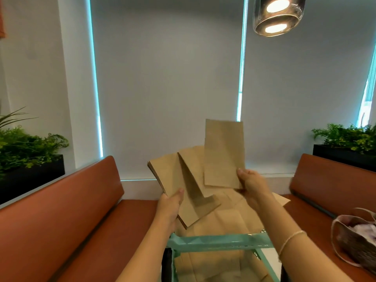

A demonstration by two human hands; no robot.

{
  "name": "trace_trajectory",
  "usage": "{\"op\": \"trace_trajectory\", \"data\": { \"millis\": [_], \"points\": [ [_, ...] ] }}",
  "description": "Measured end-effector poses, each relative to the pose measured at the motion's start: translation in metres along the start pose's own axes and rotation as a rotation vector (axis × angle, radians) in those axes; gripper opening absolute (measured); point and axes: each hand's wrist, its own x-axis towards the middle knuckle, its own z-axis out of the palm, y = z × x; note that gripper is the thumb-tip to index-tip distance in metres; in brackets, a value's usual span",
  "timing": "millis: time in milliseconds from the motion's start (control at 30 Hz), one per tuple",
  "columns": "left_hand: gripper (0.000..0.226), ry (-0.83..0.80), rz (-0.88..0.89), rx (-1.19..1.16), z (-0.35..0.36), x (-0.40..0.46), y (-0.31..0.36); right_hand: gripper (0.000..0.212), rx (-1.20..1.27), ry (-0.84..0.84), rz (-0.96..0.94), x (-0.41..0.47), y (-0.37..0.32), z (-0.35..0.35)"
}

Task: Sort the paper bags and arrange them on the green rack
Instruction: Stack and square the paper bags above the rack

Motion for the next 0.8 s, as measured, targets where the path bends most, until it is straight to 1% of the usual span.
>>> {"op": "trace_trajectory", "data": {
  "millis": [100,167,233,367,500,600,667,733,800],
  "points": [
    [0.015,-0.015,0.018,-0.038,0.001,-0.003,0.003,0.014,0.003,0.005,0.119,-0.009,0.034,0.008],
    [0.019,-0.021,0.015,-0.033,0.002,-0.005,0.006,0.015,-0.022,0.025,0.130,-0.013,0.047,0.013],
    [0.022,-0.034,0.026,-0.007,0.002,-0.006,0.006,0.014,-0.093,0.045,0.104,-0.015,0.055,0.017],
    [0.018,-0.069,0.046,-0.009,0.003,-0.007,0.006,0.012,-0.244,0.066,0.031,-0.017,0.060,0.025],
    [0.023,-0.089,0.065,0.011,0.001,-0.004,0.003,0.012,-0.322,0.062,-0.022,-0.023,0.059,0.026],
    [0.029,-0.103,0.061,0.024,0.001,-0.004,0.001,0.008,-0.371,0.007,-0.034,-0.025,0.060,0.026],
    [0.031,-0.107,0.072,0.015,0.002,-0.005,0.002,0.005,-0.381,-0.072,-0.031,-0.029,0.060,0.028],
    [0.026,-0.101,0.074,0.002,0.002,-0.003,0.001,0.014,-0.358,-0.152,-0.013,-0.033,0.058,0.030],
    [0.021,-0.102,0.073,-0.007,0.002,-0.004,0.001,0.022,-0.329,-0.195,0.003,-0.038,0.055,0.031]
  ]
}}
